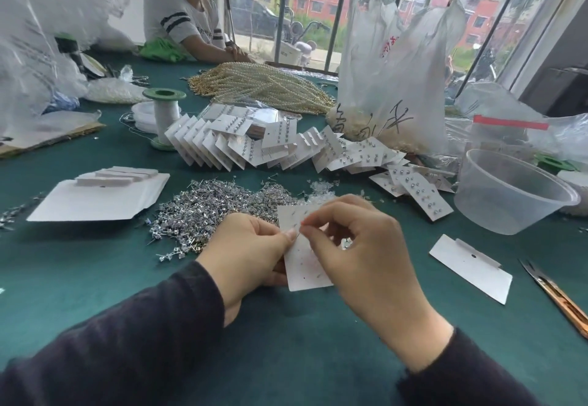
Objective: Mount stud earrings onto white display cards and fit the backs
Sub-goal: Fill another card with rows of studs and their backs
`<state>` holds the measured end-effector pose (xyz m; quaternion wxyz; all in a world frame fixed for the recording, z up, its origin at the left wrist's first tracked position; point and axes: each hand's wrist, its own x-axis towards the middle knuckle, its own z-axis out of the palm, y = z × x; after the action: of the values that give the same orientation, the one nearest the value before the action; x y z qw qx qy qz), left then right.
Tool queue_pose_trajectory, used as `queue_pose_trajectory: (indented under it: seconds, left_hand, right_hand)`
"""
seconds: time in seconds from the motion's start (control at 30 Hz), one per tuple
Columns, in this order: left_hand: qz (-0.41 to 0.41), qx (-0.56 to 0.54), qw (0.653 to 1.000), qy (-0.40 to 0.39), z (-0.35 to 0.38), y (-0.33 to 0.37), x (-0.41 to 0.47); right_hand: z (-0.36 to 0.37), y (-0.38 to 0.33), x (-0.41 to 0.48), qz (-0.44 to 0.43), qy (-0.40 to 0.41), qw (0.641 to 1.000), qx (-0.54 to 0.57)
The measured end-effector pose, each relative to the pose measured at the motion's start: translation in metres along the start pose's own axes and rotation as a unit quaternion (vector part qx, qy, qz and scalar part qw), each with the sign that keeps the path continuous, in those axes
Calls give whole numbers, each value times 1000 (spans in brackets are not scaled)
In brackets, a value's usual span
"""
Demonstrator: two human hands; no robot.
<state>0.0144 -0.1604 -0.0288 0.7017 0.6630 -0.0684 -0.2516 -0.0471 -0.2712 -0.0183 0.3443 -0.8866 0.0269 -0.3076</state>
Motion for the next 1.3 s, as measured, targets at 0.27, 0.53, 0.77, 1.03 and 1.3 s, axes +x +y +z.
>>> queue_pose_trajectory:
  seconds: [0.27,0.53,0.77,1.03,1.3]
  left_hand:
    - [21,17,1000,12,-1,-3,1]
    - [70,63,995,26,-2,-9,2]
    - [107,99,988,42,-1,-11,1]
    - [149,147,976,58,-1,-13,3]
    - [170,179,966,78,-3,-16,6]
  right_hand:
    - [6,5,-1,-6,-15,1000,-4]
    - [10,8,-4,29,-30,999,16]
    - [14,8,-6,34,-18,999,30]
    - [12,8,-6,31,-6,999,15]
    - [14,6,-8,-4,1,1000,-29]
